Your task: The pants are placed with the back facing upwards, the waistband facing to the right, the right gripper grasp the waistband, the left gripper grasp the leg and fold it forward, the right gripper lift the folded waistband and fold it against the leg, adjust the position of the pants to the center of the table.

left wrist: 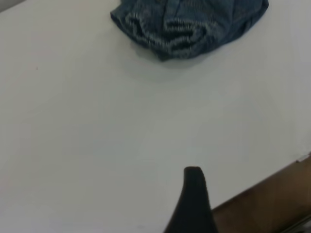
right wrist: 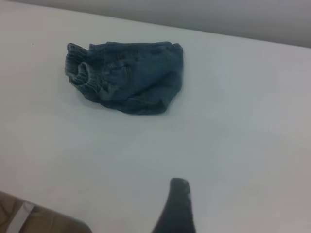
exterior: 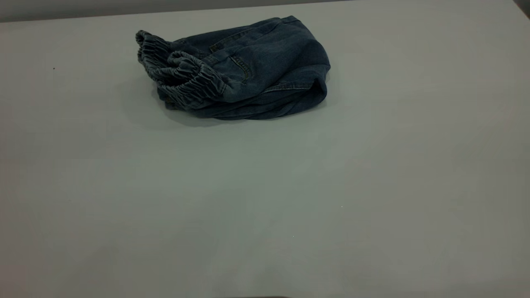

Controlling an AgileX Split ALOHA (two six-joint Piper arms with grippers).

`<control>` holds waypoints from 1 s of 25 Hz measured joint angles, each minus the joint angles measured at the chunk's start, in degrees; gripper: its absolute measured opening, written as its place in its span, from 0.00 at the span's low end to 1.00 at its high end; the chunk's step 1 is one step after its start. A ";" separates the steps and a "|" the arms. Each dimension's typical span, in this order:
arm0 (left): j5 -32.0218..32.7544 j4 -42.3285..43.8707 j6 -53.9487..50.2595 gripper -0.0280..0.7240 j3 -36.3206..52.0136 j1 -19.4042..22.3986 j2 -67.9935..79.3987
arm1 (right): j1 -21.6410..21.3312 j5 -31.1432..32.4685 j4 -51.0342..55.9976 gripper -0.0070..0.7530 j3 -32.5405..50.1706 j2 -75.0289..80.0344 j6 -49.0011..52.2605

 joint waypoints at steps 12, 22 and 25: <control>0.00 -1.34 0.17 0.77 18.96 0.00 -13.49 | 0.00 -0.80 -5.68 0.75 19.24 -19.19 0.00; -1.21 -5.00 2.40 0.77 25.63 0.00 -14.12 | 0.00 -7.05 -7.33 0.75 28.27 -19.73 -1.91; -2.80 -5.00 3.65 0.77 26.98 0.00 -14.12 | 0.00 -7.28 -7.33 0.75 28.27 -19.73 -1.99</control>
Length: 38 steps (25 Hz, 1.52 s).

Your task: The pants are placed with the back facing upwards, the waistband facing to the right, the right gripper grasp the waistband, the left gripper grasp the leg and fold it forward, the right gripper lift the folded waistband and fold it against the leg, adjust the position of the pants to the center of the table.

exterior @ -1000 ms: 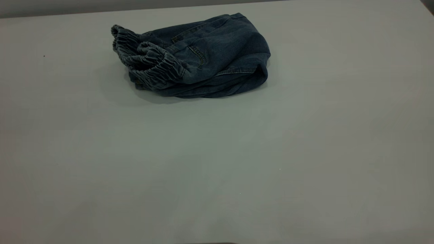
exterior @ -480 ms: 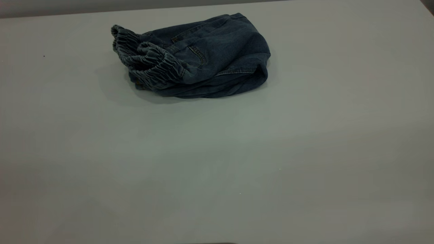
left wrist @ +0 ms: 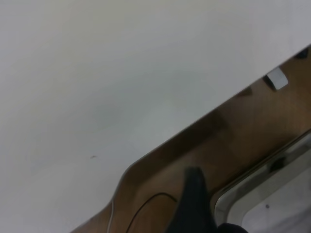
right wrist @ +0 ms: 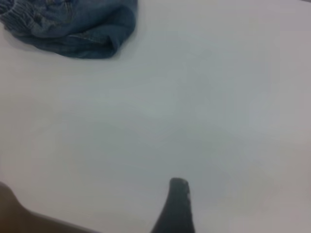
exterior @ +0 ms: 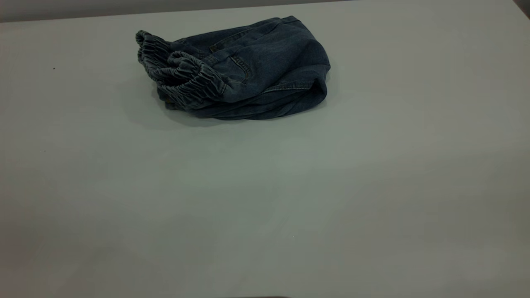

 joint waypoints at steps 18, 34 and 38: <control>-0.53 -0.18 0.83 0.77 0.35 0.40 -0.40 | 0.00 -0.17 0.06 0.75 0.00 0.00 0.00; -0.05 -0.24 0.89 0.77 0.35 29.63 -18.91 | -6.22 -0.17 0.68 0.75 0.00 0.00 -0.06; 0.08 -0.24 0.89 0.77 0.35 29.63 -18.91 | -6.60 -0.17 0.93 0.75 0.00 0.00 -0.06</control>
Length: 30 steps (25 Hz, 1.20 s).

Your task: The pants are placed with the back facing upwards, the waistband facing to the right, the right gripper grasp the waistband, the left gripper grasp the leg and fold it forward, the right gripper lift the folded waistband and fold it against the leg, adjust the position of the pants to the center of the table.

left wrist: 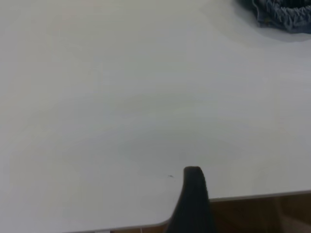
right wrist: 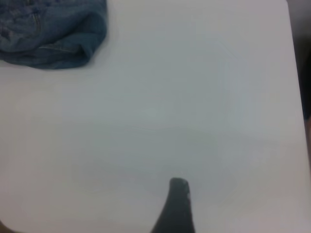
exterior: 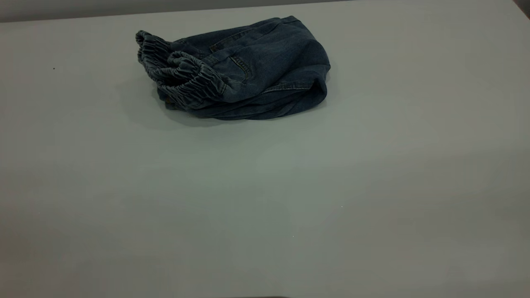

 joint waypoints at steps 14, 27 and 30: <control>0.00 0.00 0.00 0.77 0.00 0.00 -0.06 | 0.00 0.00 -0.36 0.75 0.00 0.00 0.22; 0.00 0.00 0.00 0.77 0.00 0.00 -0.06 | 0.00 -0.42 -4.98 0.75 0.00 0.00 6.18; 0.00 0.00 0.00 0.77 0.00 0.00 -0.06 | 0.00 -0.42 -4.98 0.75 0.00 0.00 6.18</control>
